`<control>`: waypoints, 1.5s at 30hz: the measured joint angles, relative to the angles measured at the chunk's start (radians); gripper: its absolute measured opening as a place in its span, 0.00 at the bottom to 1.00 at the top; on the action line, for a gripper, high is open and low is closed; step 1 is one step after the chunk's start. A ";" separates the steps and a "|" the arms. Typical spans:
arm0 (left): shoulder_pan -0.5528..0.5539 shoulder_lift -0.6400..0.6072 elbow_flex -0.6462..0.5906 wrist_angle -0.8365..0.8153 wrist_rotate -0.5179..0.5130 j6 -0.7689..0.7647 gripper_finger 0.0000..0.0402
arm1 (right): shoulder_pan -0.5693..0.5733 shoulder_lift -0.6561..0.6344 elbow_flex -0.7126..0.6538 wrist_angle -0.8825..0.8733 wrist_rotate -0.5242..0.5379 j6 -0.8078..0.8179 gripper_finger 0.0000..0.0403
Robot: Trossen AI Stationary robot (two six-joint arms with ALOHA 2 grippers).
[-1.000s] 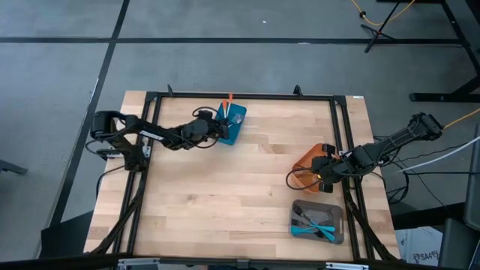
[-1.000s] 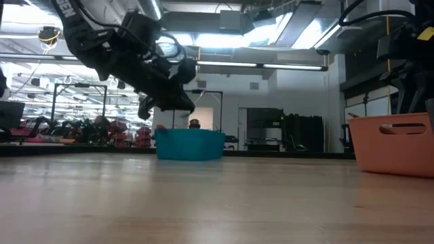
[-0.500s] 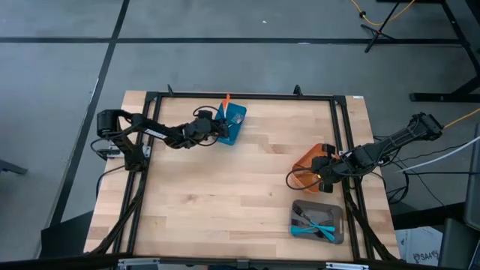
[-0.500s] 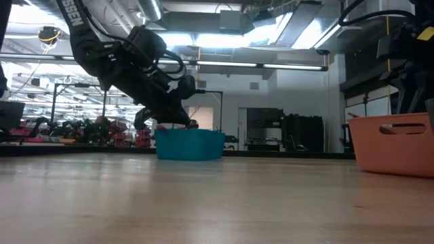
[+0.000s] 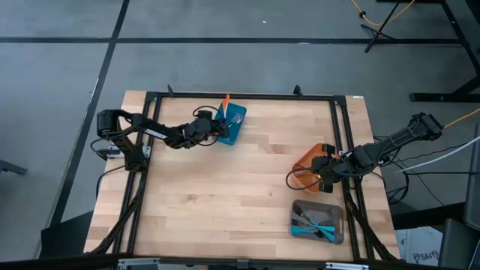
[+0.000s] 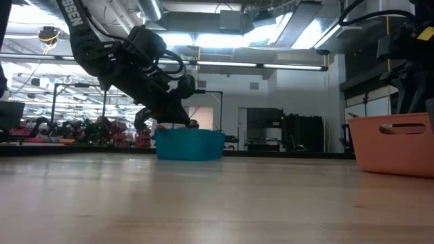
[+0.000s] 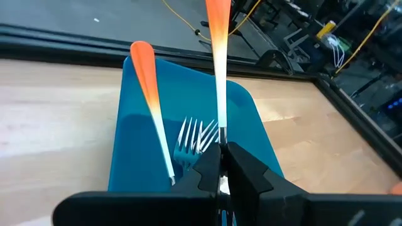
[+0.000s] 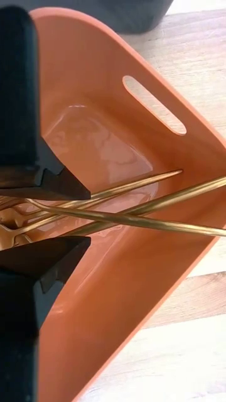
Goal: Sort silverware by color (type)
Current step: Put the orange fork into the blue bin, then return to Home Position
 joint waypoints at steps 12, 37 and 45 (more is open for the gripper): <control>0.013 0.000 0.000 -0.051 -0.001 -0.041 0.06 | 0.000 0.000 0.000 0.000 0.000 0.000 0.22; 0.013 0.000 0.000 -0.045 0.011 -0.041 0.21 | 0.000 0.000 0.000 0.000 0.000 0.000 0.22; 0.010 -0.003 0.000 0.099 0.127 0.107 0.21 | 0.000 0.000 0.000 0.023 0.000 0.000 0.22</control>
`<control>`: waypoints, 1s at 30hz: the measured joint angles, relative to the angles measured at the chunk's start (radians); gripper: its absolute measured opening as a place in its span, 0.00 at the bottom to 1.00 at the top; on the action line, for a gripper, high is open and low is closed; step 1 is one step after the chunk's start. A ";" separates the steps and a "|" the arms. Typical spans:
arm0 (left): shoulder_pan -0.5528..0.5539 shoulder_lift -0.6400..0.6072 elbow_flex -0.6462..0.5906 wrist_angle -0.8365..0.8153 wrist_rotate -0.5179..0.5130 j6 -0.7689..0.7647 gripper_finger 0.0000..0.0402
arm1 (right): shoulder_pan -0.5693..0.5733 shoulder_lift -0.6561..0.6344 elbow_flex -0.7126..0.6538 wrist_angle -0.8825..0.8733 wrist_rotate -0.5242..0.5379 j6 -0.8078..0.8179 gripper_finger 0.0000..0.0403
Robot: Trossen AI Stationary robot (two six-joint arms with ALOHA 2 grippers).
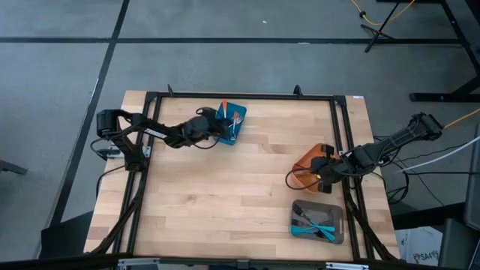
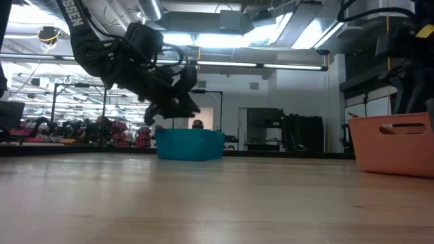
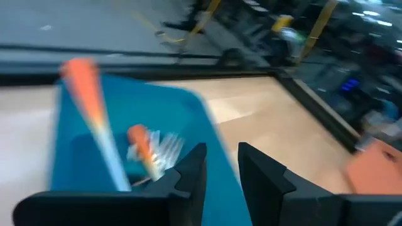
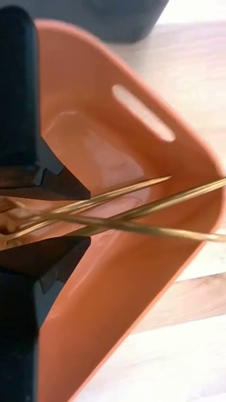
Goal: Sort silverware by color (type)
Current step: Return to Home Position
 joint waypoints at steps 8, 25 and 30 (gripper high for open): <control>-0.023 -0.019 0.000 0.181 0.200 0.086 0.17 | 0.000 0.000 0.039 0.092 -0.011 -0.014 0.22; -0.042 -0.517 0.000 -0.171 0.403 0.286 0.00 | 0.000 0.000 0.379 0.098 0.150 -0.307 0.22; -0.042 -0.708 0.000 -0.394 0.435 0.325 0.00 | 0.000 -0.001 0.458 0.094 0.150 -0.390 0.22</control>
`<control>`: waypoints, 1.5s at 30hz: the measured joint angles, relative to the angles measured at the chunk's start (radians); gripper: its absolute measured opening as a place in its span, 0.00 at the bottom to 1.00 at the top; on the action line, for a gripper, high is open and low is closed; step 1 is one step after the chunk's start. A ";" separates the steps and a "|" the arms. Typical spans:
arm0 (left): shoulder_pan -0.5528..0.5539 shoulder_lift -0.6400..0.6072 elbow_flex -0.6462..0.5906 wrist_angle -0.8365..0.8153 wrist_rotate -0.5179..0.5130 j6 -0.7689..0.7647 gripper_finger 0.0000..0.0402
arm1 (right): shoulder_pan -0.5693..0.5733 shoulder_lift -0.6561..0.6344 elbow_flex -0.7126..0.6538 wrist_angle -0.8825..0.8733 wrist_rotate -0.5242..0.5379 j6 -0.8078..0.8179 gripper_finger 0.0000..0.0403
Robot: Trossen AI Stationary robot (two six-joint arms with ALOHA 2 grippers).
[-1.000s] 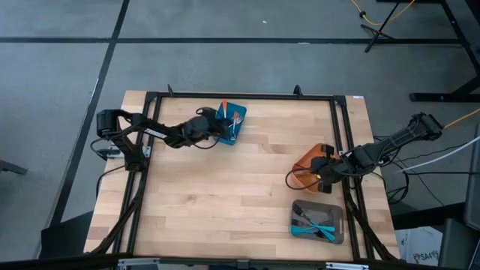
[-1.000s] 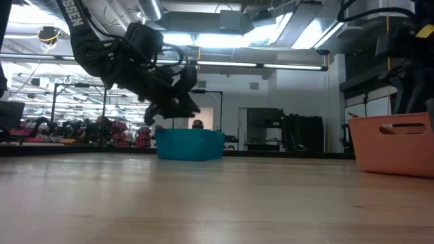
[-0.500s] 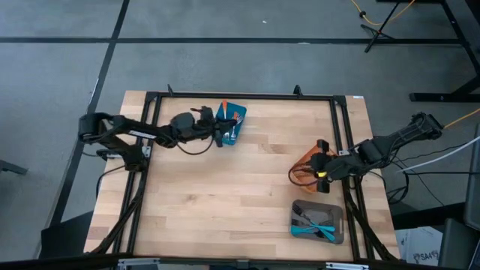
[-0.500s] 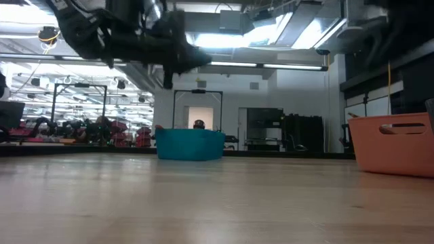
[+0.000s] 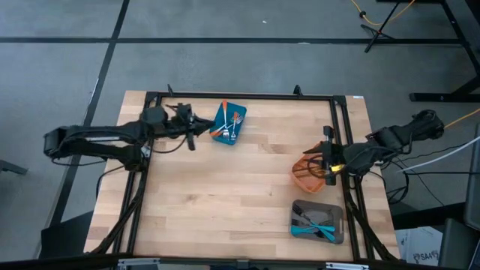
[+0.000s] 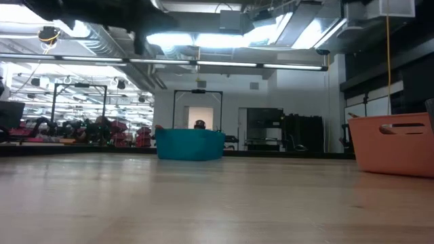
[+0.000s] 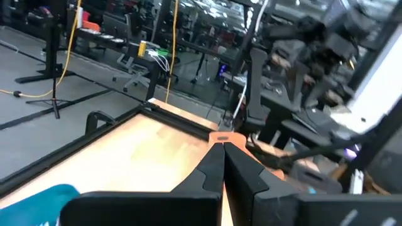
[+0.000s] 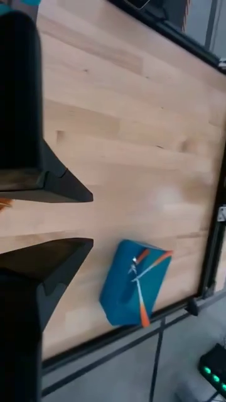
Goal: Sort silverware by color (type)
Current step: Return to Home Position
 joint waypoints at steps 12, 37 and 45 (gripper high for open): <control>-0.045 -0.407 0.000 -0.454 0.084 0.160 0.00 | 0.000 -0.010 0.188 -0.188 0.055 -0.030 0.22; -0.177 -0.849 -0.495 -0.300 0.080 0.262 0.00 | 0.000 -0.273 -0.096 -0.074 0.067 0.111 0.22; -0.177 -0.891 -0.548 -0.320 0.084 0.265 0.00 | 0.000 -0.339 -0.216 0.008 0.067 0.114 0.22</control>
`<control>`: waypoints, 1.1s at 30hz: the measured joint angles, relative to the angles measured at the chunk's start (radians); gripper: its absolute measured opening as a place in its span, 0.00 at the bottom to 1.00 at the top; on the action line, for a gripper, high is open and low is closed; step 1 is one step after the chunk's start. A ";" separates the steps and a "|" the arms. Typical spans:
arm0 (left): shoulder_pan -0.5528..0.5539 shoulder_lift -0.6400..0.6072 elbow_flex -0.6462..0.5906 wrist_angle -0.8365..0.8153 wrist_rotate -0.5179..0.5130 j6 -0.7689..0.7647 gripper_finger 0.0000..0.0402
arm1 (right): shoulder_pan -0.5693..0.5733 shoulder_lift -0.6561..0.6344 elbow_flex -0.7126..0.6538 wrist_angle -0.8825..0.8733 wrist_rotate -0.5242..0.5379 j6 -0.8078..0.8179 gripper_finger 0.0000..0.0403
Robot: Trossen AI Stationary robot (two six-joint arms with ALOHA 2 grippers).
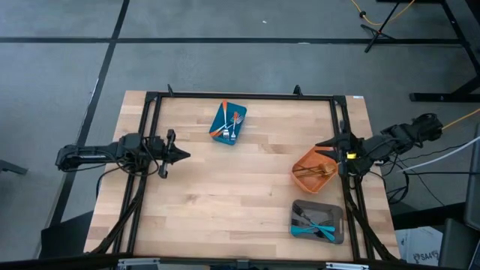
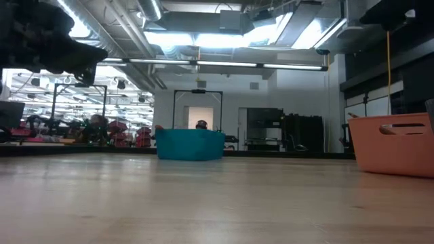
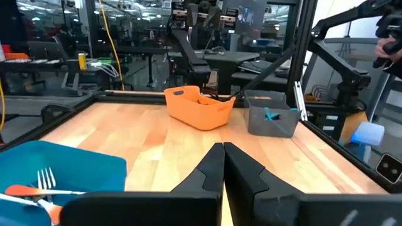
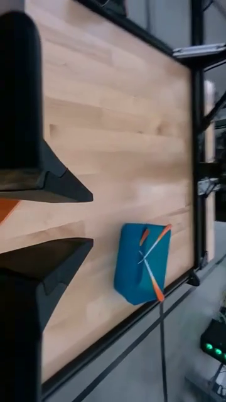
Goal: Sort silverware by color (type)
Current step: Return to Home Position
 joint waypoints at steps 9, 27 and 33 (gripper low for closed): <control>0.000 0.000 0.000 0.012 0.015 0.090 0.00 | 0.000 -0.145 -0.174 0.159 -0.018 -0.004 0.22; 0.001 -0.041 0.006 -0.029 0.033 0.111 0.00 | 0.000 -0.374 -0.215 0.172 -0.027 -0.019 0.22; 0.001 -0.041 0.006 -0.029 0.033 0.111 0.00 | 0.000 -0.372 -0.250 0.207 -0.045 -0.034 0.22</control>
